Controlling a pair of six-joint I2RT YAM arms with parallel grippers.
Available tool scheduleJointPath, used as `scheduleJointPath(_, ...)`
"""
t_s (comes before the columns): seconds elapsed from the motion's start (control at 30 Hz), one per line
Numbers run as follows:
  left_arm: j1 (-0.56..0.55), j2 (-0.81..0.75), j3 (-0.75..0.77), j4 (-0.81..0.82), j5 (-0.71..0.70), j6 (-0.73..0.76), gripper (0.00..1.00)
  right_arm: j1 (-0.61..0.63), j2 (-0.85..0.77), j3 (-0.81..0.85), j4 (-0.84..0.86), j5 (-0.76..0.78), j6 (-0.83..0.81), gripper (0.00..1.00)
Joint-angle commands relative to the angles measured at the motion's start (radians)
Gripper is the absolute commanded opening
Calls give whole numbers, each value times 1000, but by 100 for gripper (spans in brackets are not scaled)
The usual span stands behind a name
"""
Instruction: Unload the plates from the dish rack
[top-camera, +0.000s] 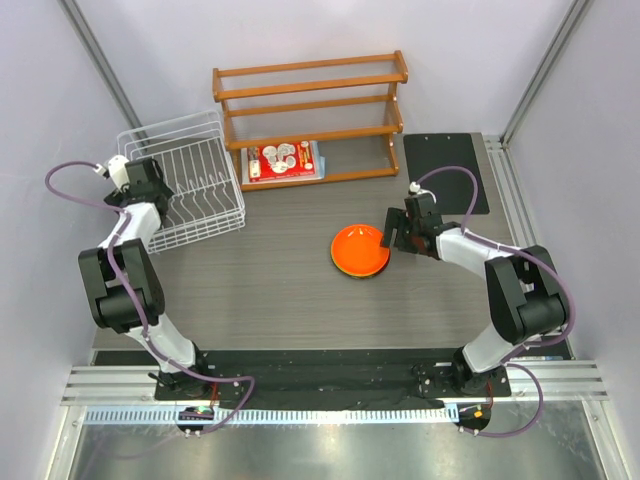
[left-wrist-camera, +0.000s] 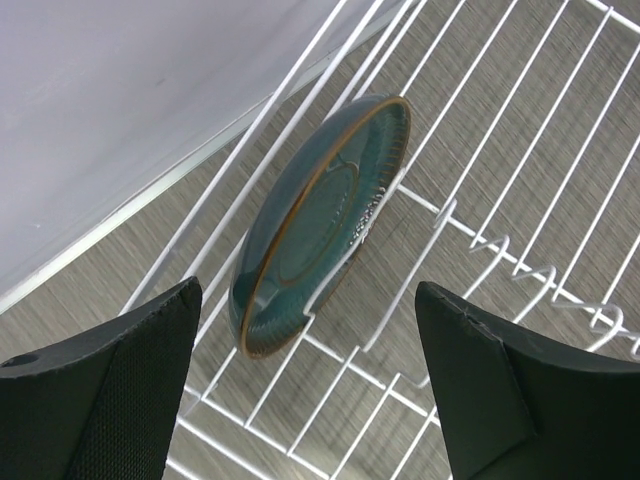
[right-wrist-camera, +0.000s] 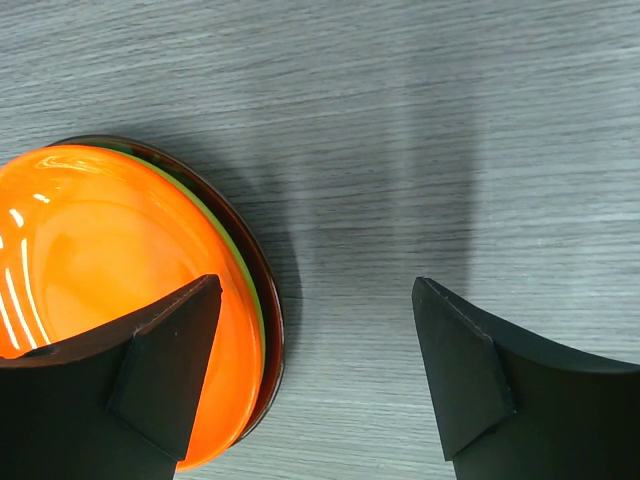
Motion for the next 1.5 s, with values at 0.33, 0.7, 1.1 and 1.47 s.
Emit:
scheduleJointPath(0.33, 55, 72, 51, 143, 43, 10, 59, -23, 48, 31, 67, -30, -4, 80)
scheduleJointPath(0.7, 58, 89, 40, 136, 48, 13, 17, -30, 77, 37, 72, -42, -4, 80)
scheduleJointPath(1.1, 60, 14, 59, 91, 109, 22, 0, -30, -64, 6, 44, -10, -26, 95)
scheduleJointPath(1.47, 58, -155, 75, 5, 126, 24, 0, -29, -193, -9, -15, 18, -38, 100)
